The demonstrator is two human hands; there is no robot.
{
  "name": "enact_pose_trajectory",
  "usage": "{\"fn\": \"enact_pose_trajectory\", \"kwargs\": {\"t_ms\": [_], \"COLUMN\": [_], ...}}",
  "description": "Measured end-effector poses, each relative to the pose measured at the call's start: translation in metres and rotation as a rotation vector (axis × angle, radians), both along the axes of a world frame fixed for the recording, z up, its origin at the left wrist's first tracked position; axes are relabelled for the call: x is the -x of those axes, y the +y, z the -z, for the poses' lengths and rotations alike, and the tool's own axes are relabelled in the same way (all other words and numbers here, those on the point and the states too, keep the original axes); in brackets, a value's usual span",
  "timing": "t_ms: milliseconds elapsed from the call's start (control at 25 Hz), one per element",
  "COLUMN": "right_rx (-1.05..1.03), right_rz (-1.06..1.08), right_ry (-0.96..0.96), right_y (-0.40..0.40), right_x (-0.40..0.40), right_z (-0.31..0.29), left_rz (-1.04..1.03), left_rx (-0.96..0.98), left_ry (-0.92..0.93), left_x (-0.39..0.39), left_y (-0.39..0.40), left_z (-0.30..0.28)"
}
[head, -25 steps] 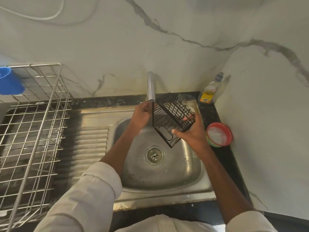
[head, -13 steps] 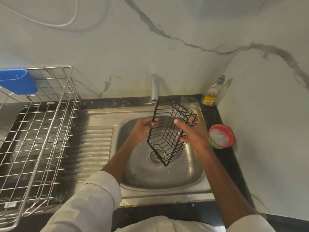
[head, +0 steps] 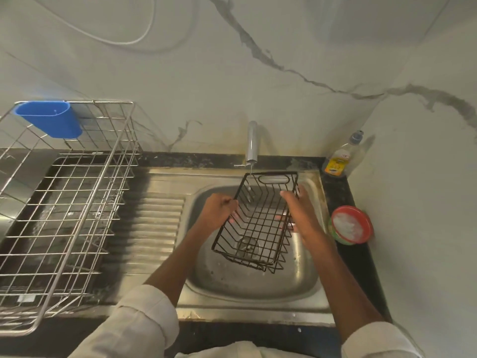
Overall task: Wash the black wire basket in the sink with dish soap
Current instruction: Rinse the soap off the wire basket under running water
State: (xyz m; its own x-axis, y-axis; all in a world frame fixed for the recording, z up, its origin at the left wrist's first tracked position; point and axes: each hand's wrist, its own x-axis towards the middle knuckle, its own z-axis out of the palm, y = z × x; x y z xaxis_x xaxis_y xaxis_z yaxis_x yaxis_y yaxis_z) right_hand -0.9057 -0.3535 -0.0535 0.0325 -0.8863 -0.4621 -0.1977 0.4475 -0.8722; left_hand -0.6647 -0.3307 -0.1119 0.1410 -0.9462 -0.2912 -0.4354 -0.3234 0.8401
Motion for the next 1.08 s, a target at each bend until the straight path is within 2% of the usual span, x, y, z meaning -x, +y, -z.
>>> {"fn": "enact_pose_trajectory", "kwargs": {"t_ms": [160, 280, 360, 440, 600, 800, 880, 1080], "right_rx": [-0.17, -0.331, -0.371, -0.37, -0.321, -0.334, -0.35, -0.234], "right_rz": [0.132, 0.159, 0.17, 0.119, -0.023, -0.1, -0.164, -0.295], "right_ry": [-0.204, -0.34, -0.403, -0.411, -0.487, -0.422, -0.423, -0.395], "right_y": [0.002, 0.009, 0.011, 0.01, 0.007, -0.032, -0.044, -0.075], "right_x": [-0.007, -0.008, -0.01, -0.01, -0.03, -0.066, -0.076, -0.098], "right_z": [0.027, 0.039, 0.038, 0.037, 0.026, 0.061, 0.063, 0.049], "left_rz": [-0.011, -0.041, -0.11, -0.159, -0.204, -0.316, -0.364, -0.372], "left_rx": [-0.072, -0.14, -0.206, -0.217, -0.071, 0.102, 0.161, 0.295], "left_ry": [0.031, 0.217, 0.366, 0.415, 0.309, 0.154, 0.088, -0.065], "left_x": [-0.017, -0.01, -0.005, -0.003, -0.01, -0.023, -0.025, -0.019], "left_y": [0.007, 0.013, 0.014, 0.015, 0.017, 0.029, 0.031, 0.037], "left_z": [-0.011, -0.028, -0.034, -0.04, -0.056, -0.068, -0.069, -0.076]}}
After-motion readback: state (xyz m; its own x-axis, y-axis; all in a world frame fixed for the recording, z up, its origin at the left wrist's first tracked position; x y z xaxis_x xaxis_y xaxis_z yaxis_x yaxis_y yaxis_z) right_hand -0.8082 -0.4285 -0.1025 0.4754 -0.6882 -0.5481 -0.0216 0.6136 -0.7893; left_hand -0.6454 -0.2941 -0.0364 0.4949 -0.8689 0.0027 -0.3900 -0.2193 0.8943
